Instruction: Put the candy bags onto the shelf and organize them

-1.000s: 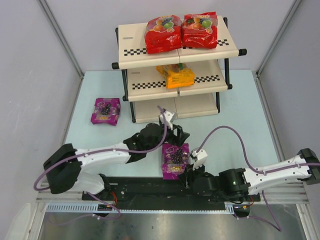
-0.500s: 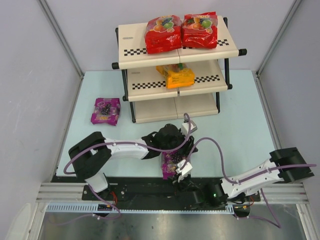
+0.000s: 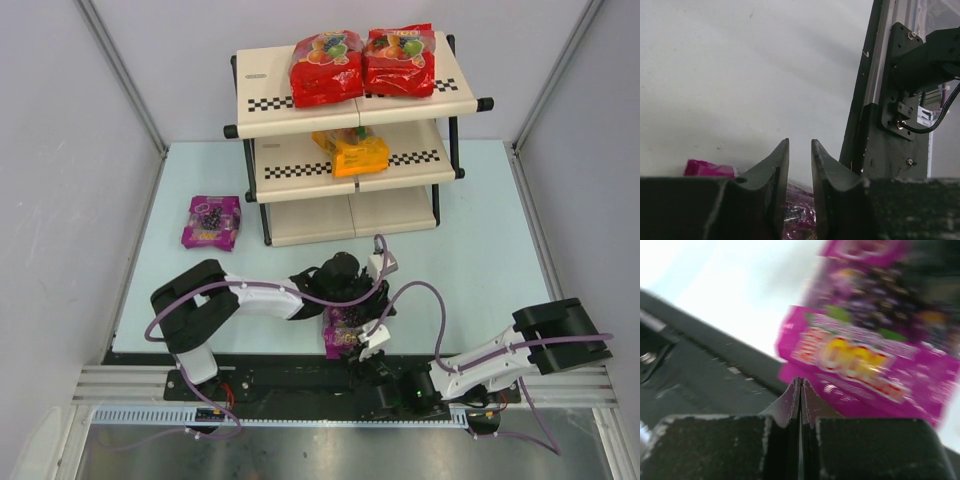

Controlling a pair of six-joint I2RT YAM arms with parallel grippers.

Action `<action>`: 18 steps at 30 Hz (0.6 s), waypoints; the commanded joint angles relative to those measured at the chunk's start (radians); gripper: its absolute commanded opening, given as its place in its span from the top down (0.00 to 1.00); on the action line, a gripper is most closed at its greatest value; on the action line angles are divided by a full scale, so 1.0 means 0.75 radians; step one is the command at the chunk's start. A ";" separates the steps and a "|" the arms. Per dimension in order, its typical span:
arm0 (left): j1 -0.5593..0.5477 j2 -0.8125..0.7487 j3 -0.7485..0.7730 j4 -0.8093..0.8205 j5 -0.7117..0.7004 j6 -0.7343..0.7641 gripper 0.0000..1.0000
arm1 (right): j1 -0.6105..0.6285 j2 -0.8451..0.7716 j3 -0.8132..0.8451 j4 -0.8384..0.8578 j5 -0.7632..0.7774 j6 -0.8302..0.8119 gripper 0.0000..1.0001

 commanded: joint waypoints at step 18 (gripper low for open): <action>0.059 -0.329 -0.516 0.165 -0.233 -0.308 0.79 | -0.161 -0.099 -0.010 -0.843 0.329 0.938 1.00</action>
